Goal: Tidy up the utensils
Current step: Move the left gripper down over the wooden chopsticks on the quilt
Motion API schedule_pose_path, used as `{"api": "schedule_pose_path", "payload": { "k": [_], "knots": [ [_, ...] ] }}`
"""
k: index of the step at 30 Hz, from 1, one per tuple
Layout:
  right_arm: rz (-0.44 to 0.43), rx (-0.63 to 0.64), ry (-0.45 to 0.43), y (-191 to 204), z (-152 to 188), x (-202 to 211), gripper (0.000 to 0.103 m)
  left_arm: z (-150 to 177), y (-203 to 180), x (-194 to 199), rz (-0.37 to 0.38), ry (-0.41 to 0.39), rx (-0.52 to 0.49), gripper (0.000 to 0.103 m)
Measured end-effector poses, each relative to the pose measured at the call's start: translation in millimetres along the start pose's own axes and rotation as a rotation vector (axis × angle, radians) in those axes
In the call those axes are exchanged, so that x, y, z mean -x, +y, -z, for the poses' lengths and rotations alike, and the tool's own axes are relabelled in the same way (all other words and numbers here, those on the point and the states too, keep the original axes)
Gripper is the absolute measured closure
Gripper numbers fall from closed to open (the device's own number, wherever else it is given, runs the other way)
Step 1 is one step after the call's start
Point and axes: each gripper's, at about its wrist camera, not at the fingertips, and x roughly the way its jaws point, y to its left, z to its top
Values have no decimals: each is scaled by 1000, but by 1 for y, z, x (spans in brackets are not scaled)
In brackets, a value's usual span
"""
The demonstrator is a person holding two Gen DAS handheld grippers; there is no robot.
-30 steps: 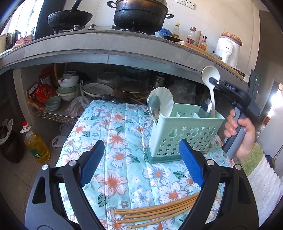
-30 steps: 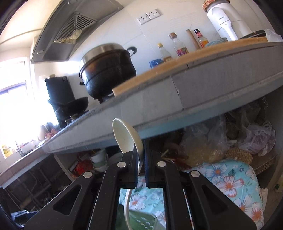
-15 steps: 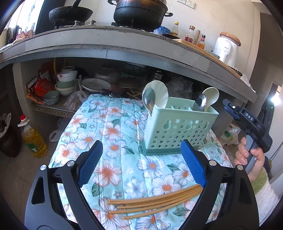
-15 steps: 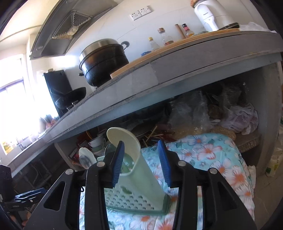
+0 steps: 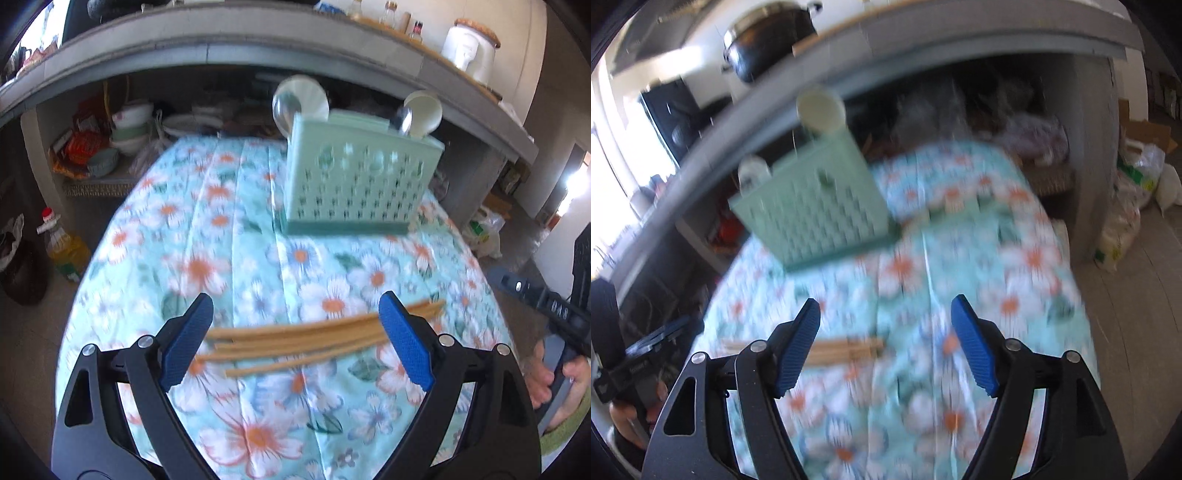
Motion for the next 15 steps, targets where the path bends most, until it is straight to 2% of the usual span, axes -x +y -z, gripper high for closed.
{"api": "schedule_pose_path", "payload": {
  "k": [4, 8, 9, 12, 15],
  "knots": [
    [80, 50, 105, 12, 38, -13, 21, 24, -7, -21, -57, 95, 8, 16],
    [170, 136, 180, 26, 67, -29, 11, 28, -9, -30, -125, 83, 9, 16],
    [194, 154, 180, 30, 72, -30, 7, 25, -9, -32, -143, 78, 4, 16],
    [241, 175, 159, 36, 81, -29, 6, 15, -16, -46, -215, 74, -62, 16],
    [241, 132, 138, 33, 83, -27, 6, 13, -26, -68, -284, 107, -147, 16]
  ]
}}
